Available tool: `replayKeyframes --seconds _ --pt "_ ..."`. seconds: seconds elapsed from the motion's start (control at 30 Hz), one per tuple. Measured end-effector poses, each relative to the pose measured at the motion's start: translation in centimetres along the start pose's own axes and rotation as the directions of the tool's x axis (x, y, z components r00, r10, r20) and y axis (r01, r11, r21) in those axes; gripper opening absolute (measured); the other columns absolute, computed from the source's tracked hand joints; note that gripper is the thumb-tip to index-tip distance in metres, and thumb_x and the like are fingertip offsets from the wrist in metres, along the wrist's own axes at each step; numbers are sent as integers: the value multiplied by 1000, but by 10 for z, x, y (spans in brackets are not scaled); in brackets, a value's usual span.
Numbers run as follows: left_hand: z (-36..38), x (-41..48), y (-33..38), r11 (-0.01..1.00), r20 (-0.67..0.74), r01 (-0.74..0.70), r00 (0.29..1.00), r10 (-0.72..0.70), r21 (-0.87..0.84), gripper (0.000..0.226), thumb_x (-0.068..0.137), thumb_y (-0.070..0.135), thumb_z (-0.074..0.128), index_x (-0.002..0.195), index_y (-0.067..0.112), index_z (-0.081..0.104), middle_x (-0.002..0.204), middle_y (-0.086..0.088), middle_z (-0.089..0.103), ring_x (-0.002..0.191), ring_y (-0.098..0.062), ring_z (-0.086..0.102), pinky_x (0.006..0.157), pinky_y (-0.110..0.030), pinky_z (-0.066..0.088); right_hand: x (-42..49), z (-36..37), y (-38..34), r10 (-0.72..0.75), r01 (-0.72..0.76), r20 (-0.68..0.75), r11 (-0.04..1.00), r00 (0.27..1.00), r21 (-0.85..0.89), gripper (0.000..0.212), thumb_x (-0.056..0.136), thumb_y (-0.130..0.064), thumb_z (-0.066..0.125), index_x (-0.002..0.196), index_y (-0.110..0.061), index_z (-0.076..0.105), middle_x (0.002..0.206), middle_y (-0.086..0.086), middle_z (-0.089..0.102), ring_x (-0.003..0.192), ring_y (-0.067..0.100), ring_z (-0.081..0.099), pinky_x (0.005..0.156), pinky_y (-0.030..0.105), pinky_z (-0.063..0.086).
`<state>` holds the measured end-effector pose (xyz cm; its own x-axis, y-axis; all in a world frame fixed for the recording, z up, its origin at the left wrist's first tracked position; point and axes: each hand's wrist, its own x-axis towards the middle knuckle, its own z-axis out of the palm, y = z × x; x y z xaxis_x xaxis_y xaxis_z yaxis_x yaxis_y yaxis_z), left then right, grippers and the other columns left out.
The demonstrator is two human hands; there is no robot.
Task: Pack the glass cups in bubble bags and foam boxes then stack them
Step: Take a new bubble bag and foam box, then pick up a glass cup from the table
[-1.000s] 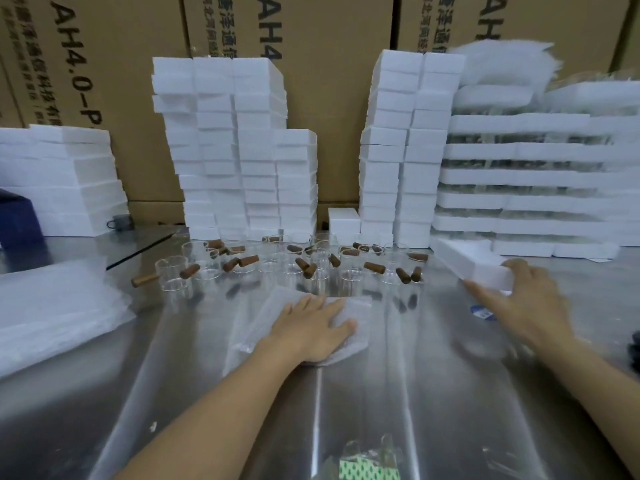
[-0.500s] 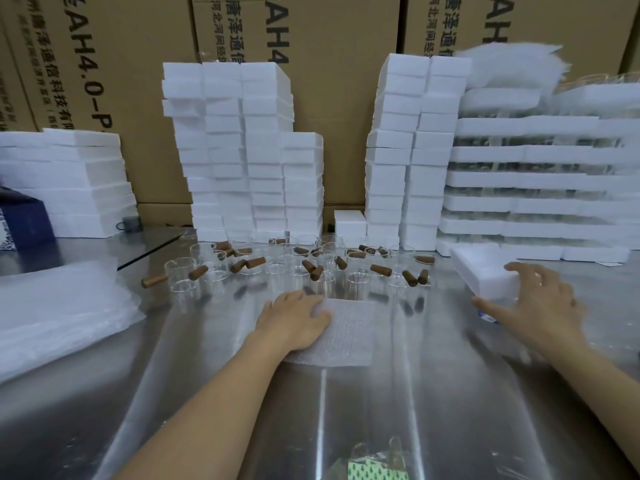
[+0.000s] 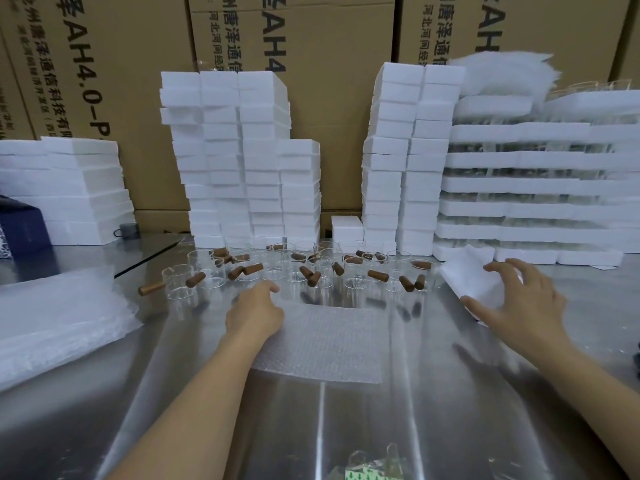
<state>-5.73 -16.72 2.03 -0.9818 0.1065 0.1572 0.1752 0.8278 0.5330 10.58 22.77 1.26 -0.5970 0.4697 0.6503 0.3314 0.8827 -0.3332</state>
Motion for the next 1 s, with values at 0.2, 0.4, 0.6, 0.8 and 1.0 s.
replayKeyframes --seconds 0.2,0.4,0.6,0.8,1.0 --pt "1 4 -5 998 -74 25 997 -30 -62 53 99 6 53 142 36 58 143 -5 62 117 -27 64 101 -43 56 -1 1 -5 -52 51 -27 998 998 -39 56 83 -46 80 131 -27 61 154 8 44 141 37 37 110 61 34" --pt "-1 4 -6 999 -61 31 998 -32 -14 52 100 22 63 149 35 52 150 -1 58 126 -26 61 104 -41 52 -13 5 -29 -385 372 -88 919 919 -133 44 84 -33 80 124 -23 63 149 9 50 142 35 40 109 57 33" --pt "-2 6 -12 999 -113 32 993 -36 -34 53 99 17 60 148 38 51 142 0 65 116 -26 66 99 -43 56 -28 9 -59 -545 552 84 829 834 -92 39 91 -35 71 128 -24 67 139 -2 59 130 24 55 102 41 42" --pt "-2 6 -18 998 -150 46 987 -52 -40 48 100 28 64 147 33 53 143 1 64 122 -25 64 93 -39 55 -21 19 -72 -364 394 291 918 885 -47 40 102 -39 49 142 -35 45 133 -10 57 97 17 66 68 31 49" --pt "-1 4 -14 998 -184 33 982 -42 -50 49 100 38 64 147 33 54 142 3 65 121 -24 65 99 -43 56 10 40 -73 -23 -37 487 993 873 113 71 93 -35 66 154 -36 29 136 5 64 118 29 63 91 37 44"
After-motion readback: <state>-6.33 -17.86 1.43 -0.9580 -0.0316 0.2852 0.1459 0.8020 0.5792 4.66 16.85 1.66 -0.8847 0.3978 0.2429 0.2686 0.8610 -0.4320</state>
